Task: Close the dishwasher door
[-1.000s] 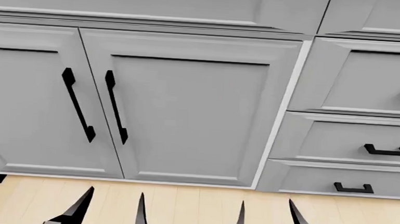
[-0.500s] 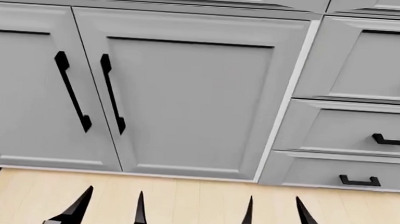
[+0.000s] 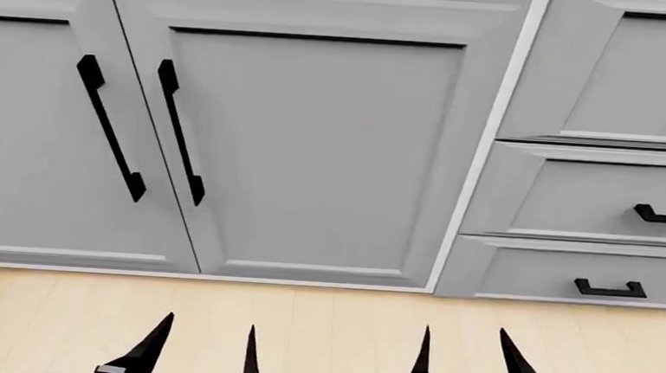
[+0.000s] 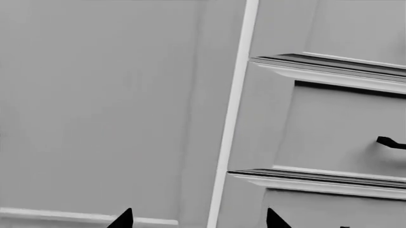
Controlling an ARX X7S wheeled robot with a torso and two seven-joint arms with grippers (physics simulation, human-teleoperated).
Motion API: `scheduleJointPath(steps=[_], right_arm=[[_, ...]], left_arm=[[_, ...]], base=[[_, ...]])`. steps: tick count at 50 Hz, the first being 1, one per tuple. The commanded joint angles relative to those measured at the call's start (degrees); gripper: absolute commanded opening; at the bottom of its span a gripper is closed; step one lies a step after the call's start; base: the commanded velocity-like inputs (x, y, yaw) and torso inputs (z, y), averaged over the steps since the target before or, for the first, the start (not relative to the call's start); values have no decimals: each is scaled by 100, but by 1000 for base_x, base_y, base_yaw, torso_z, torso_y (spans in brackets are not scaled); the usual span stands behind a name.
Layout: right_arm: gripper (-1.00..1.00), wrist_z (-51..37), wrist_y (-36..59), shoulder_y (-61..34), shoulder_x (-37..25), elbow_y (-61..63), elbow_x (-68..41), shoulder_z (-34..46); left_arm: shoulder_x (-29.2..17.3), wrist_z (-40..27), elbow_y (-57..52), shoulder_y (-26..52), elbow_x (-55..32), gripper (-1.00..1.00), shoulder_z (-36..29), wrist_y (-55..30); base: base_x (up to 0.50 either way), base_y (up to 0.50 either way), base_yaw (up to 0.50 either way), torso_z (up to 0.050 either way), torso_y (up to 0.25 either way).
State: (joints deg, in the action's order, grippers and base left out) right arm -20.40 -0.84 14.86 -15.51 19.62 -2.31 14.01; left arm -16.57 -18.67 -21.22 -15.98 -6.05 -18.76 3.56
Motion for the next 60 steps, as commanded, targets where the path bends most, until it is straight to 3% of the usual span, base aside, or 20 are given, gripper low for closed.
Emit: scheduleJointPath(steps=[1, 41, 60], right_arm=[[100, -7, -87, 34, -83, -39, -135, -47], [100, -208, -124, 350, -278, 376, 12, 79], [100, -229, -51, 178, -295, 246, -91, 60]], left_arm=[[2, -102, -40, 3, 271, 100, -192, -93], [-75, -499, -116, -255, 174, 100, -55, 249], [-114, -365, -204, -129, -141, 100, -146, 315]], base=[[0, 0, 0, -50, 0], [0, 0, 0, -50, 0], [0, 0, 0, -50, 0]])
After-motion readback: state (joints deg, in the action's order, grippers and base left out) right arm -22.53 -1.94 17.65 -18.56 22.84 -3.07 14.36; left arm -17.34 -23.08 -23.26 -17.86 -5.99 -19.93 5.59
